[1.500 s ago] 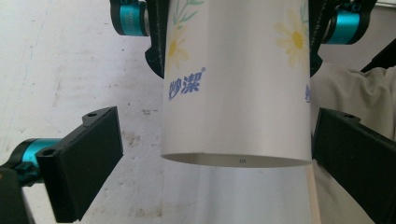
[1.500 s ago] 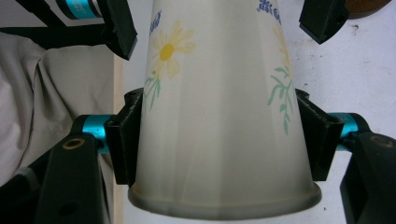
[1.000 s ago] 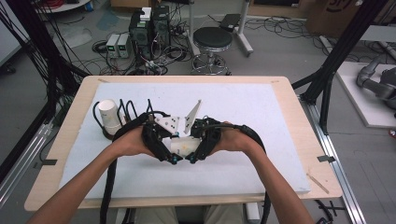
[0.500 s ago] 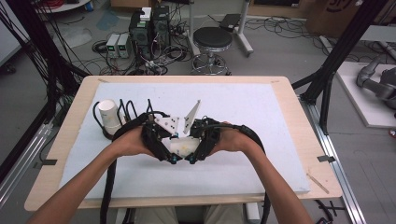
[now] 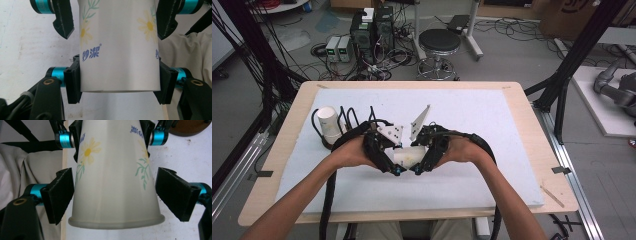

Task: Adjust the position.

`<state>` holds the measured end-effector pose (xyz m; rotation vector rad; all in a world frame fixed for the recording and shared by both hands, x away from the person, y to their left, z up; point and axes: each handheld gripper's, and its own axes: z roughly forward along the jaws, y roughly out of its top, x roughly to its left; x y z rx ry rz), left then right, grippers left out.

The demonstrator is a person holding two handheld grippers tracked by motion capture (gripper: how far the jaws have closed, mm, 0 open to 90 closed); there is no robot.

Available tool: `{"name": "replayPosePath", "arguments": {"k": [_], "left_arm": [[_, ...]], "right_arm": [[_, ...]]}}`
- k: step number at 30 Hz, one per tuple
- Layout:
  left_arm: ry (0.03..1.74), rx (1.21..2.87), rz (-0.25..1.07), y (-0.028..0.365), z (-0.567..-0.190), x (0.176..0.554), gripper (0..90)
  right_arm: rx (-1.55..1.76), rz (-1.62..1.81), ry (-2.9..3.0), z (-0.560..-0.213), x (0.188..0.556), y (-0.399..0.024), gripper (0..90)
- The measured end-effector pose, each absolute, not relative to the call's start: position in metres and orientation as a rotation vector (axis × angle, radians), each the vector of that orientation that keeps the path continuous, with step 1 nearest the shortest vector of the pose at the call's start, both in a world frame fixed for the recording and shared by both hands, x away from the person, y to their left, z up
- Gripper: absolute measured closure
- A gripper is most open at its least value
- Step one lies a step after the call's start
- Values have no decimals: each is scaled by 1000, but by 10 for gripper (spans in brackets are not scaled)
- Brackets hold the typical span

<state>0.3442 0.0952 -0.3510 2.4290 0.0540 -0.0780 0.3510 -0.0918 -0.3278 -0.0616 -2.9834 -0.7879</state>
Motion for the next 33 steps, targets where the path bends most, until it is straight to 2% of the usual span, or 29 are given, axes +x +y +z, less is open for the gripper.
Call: {"name": "replayPosePath", "arguments": {"k": [18,33], "left_arm": [[75,2417,-111,92,-375,337,362],[101,2352,-108,100,-374,339,361]], "right_arm": [[-81,-1003,-2944,-311,350,-105,166],[-111,-1087,-2928,-310,352,-116,165]]}}
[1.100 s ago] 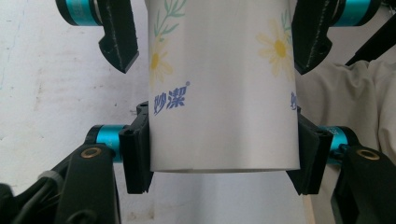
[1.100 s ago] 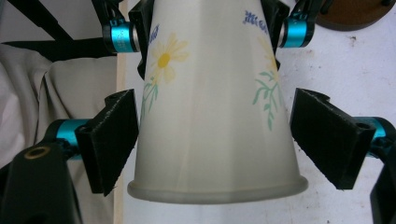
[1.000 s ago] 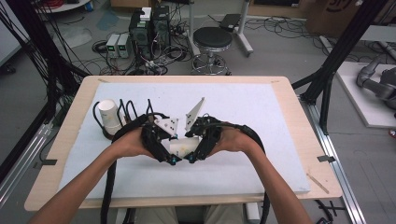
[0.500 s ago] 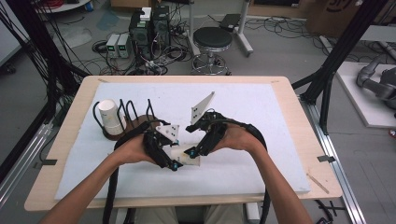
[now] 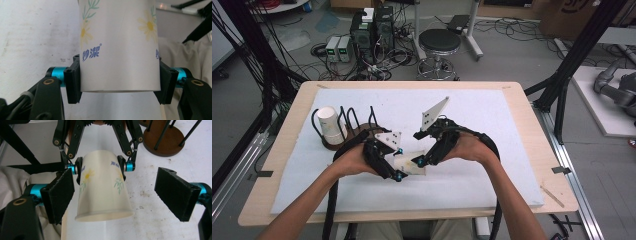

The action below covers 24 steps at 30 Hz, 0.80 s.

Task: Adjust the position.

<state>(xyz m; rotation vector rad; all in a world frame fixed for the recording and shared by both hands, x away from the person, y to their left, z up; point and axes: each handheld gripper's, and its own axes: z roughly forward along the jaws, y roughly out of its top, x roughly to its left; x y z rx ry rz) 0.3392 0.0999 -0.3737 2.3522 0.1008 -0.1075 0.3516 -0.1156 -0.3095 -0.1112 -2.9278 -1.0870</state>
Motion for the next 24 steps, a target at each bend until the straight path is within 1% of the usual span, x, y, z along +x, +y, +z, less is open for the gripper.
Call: {"name": "replayPosePath", "arguments": {"k": [13,20,21,24], "left_arm": [[159,2174,-82,123,-376,338,360],[204,2037,-71,136,-379,336,361],[210,1996,-73,140,-381,335,361],[213,1966,-72,143,-383,335,361]], "right_arm": [[-180,-1302,-2813,-317,349,-139,165],[-197,-1391,-2771,-322,347,-146,165],[-198,-1426,-2749,-323,347,-149,165],[-210,-1462,-2731,-325,346,-152,165]]}}
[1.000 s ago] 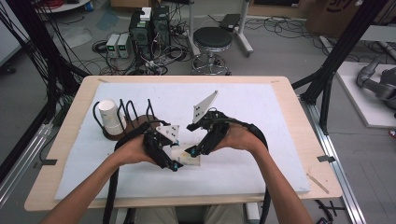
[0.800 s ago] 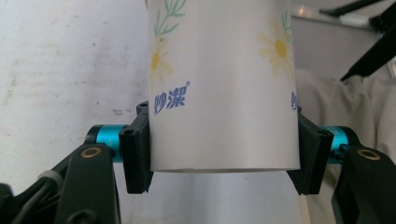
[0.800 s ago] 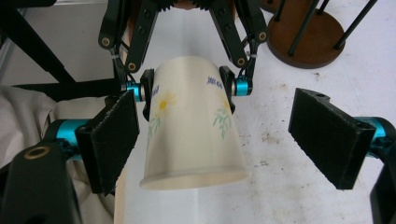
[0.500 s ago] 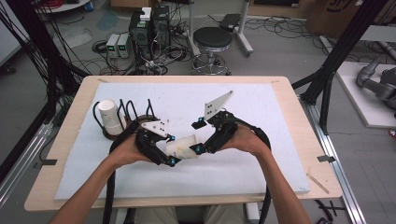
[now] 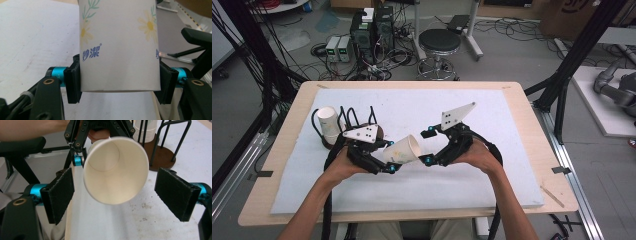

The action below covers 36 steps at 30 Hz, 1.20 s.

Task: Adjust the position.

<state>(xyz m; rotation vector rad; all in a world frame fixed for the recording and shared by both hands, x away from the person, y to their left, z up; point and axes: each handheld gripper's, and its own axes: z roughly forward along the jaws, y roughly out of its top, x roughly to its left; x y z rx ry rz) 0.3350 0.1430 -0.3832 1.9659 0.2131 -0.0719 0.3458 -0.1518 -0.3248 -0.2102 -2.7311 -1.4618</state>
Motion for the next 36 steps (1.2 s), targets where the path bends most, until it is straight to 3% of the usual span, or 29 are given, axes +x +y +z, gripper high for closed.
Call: {"name": "replayPosePath", "arguments": {"k": [12,36], "left_arm": [[242,1838,-69,154,-394,331,361],[188,1775,-55,150,-386,328,361]], "right_arm": [[-235,-1548,-2668,-339,343,-158,165],[-236,-1553,-2631,-353,343,-149,165]]}}
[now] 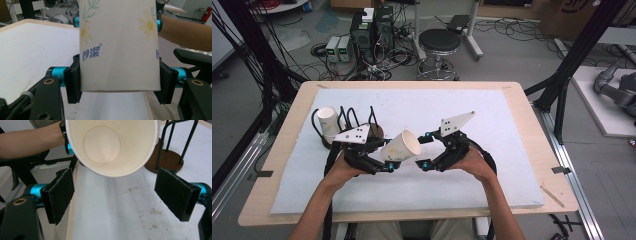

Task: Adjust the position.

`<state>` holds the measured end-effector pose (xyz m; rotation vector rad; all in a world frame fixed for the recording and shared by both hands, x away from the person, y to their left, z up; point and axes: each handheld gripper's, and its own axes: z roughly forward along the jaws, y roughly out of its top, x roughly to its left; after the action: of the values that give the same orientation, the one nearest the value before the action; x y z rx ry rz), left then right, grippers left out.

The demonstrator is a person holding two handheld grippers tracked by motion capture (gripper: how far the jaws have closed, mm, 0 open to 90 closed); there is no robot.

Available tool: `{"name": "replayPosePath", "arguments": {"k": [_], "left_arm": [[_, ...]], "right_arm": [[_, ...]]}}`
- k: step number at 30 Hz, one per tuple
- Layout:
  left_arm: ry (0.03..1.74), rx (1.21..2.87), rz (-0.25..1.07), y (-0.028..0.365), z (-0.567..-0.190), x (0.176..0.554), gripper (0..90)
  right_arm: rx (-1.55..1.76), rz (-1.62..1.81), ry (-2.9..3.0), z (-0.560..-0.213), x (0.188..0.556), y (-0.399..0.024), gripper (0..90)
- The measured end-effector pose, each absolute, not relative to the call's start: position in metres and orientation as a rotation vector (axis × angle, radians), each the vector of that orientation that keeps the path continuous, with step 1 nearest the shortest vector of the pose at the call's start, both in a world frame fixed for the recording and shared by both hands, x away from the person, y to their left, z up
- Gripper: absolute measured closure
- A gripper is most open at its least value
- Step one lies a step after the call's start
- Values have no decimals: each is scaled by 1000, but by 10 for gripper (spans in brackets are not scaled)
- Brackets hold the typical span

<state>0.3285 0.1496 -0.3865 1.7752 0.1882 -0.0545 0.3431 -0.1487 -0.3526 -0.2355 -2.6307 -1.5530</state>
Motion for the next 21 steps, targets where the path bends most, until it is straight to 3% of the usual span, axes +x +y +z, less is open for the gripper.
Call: {"name": "replayPosePath", "arguments": {"k": [21], "left_arm": [[155,1724,-61,142,-387,328,361]], "right_arm": [[-210,-1719,-2480,-360,342,-139,166]]}}
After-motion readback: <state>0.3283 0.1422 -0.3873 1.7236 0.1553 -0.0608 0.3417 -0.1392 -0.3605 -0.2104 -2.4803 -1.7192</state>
